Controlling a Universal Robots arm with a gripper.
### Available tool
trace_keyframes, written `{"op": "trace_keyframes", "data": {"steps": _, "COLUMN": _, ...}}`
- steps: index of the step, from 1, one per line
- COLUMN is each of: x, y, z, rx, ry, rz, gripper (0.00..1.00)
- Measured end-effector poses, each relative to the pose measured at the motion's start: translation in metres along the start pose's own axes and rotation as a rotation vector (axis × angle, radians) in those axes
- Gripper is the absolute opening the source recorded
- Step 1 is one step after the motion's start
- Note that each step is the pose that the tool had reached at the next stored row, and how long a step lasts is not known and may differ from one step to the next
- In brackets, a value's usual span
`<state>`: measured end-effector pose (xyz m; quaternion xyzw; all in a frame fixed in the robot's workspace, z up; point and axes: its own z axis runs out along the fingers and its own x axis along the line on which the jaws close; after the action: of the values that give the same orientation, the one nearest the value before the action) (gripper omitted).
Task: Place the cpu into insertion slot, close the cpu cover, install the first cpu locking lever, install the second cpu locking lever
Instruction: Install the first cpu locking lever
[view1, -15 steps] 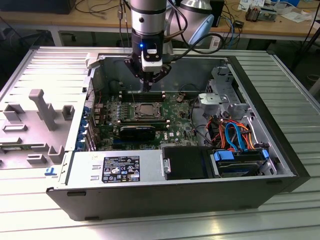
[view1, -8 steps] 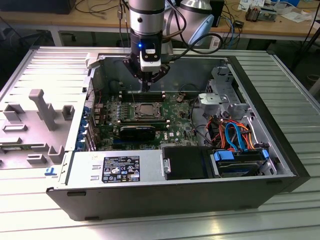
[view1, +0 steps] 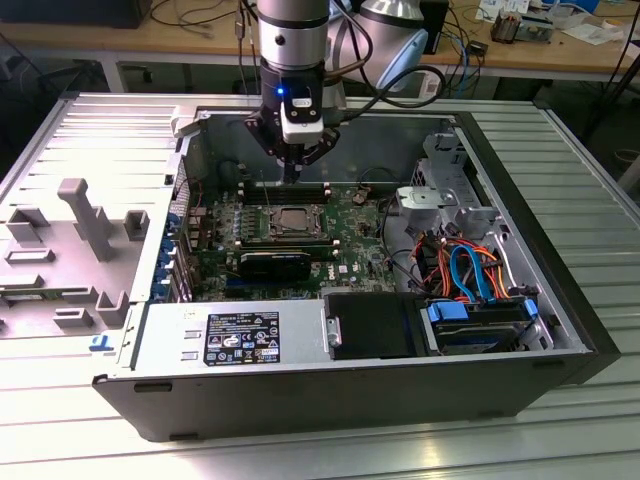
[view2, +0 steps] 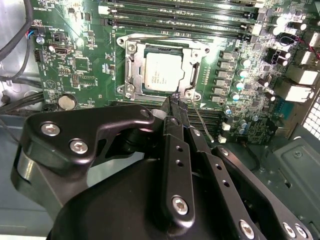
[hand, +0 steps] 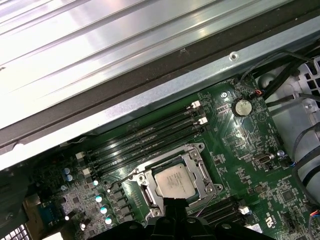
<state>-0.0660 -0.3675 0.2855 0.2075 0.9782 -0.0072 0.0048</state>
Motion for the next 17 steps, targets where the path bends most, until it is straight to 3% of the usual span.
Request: {"op": "trace_keyframes", "data": {"steps": 17, "x": 0.0022, "y": -0.001, "z": 0.0, "rx": 0.0, "ry": -0.0001, "rz": 0.0, "gripper": 0.11}}
